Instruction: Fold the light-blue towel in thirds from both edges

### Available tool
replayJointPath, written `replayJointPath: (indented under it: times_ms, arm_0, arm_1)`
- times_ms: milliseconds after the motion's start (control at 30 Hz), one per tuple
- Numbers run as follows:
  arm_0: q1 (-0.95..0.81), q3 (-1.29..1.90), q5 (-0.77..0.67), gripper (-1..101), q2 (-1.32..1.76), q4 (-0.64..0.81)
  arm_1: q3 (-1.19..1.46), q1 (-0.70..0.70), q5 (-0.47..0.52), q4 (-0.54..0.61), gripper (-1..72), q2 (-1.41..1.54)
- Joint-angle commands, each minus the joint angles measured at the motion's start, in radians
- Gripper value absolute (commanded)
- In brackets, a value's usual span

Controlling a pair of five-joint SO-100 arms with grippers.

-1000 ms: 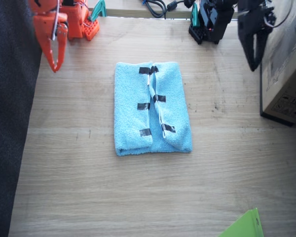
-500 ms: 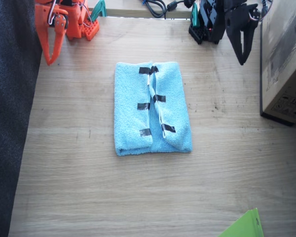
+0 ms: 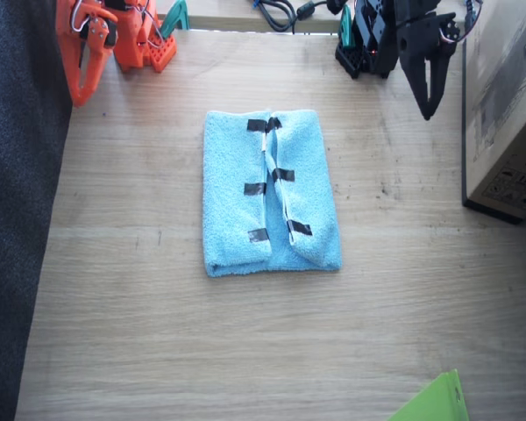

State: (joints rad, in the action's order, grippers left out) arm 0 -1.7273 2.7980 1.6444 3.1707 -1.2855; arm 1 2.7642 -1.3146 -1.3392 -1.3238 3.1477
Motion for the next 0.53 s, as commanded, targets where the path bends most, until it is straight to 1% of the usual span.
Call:
replayJointPath:
  times_ms: [0,500]
  arm_0:
    - [-0.012,-0.003,0.000,0,0.009,0.005]
    - [-0.023,-0.003,-0.005,0,0.009,0.005]
  arm_1:
    - [0.008,0.008,-0.026,-0.003,0.0,0.003]
    - [0.009,-0.006,-0.012,-0.003,0.0,0.003]
